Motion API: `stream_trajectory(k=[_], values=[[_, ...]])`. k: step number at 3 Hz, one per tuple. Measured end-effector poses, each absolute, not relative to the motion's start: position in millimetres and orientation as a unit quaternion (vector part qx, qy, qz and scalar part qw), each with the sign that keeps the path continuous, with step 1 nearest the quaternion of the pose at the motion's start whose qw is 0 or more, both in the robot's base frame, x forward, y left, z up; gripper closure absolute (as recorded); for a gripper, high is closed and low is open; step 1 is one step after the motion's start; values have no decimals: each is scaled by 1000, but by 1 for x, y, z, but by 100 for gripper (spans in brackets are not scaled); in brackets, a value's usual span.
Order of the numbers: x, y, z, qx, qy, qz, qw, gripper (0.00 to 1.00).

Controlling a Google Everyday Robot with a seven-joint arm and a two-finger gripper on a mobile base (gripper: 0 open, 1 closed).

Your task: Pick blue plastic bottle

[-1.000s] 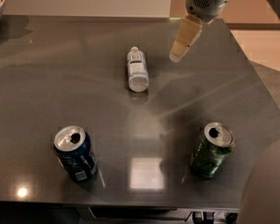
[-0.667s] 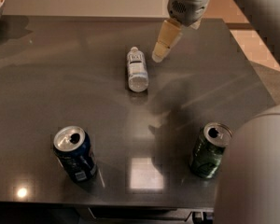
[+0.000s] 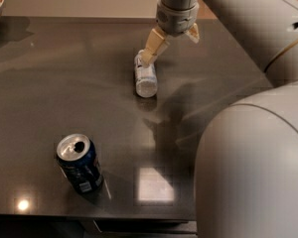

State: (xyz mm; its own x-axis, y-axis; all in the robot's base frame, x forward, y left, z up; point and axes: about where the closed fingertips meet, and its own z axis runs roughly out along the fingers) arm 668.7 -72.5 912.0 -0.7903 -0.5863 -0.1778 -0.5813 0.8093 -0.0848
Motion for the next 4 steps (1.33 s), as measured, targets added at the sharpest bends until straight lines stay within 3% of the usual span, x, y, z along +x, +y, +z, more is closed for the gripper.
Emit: stream_trajectory(k=[3,4], values=[[682,-26,856,-227,971,-56,54,0],[680,-23,846,-219,973,-53,47,14]])
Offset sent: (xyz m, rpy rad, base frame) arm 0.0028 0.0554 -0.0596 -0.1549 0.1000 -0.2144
